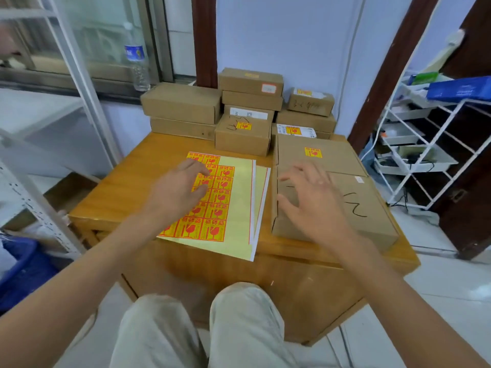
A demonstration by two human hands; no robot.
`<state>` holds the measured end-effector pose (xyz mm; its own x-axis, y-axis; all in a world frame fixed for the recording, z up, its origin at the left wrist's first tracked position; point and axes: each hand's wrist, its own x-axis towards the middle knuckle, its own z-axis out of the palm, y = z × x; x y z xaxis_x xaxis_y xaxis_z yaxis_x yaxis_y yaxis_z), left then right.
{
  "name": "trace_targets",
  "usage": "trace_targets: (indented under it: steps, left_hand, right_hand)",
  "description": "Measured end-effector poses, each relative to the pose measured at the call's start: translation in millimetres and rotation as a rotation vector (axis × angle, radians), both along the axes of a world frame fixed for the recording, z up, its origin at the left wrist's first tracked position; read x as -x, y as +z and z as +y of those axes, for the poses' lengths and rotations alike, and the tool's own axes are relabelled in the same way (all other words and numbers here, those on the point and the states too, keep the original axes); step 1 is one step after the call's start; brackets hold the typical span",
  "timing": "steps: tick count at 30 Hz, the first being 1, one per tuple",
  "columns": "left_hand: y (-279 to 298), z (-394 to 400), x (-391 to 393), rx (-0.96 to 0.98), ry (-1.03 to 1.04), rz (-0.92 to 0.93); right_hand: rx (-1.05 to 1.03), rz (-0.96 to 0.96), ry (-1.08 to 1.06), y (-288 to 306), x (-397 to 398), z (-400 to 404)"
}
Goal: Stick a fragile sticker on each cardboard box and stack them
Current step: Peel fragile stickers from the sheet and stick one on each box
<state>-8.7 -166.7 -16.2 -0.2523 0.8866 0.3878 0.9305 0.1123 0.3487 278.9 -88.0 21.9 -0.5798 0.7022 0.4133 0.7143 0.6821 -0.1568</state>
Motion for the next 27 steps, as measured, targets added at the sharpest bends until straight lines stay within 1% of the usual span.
trace_targets:
  steps: [3,6,10,14,19,23,27]
  left_hand:
    - [-0.7,19.9,19.1,0.077,-0.043,0.026]
    - [-1.9,44.0,31.2,0.117,-0.066,0.038]
    - [-5.8,78.0,38.2,0.132,-0.06,0.083]
    - [-32.6,94.4,42.0,0.199,-0.067,0.102]
    - [-45.8,98.1,43.5,0.125,-0.044,0.076]
    - [-43.2,98.8,43.5,0.1,-0.021,0.034]
    - [-41.4,97.1,41.6,0.08,0.0,0.03]
  right_hand:
    - [0.042,-0.136,0.13,2.4,57.3,34.3]
    - [0.097,-0.268,0.205,5.2,103.4,67.6]
    - [0.188,-0.291,0.256,0.0,149.9,105.8]
    - [0.231,-0.37,0.251,-16.8,176.7,131.7]
    - [0.217,-0.306,0.272,-37.6,179.5,140.2]
    - [0.186,-0.274,0.288,-36.0,180.6,138.6]
    - [0.157,-0.269,0.287,-33.2,181.2,135.7]
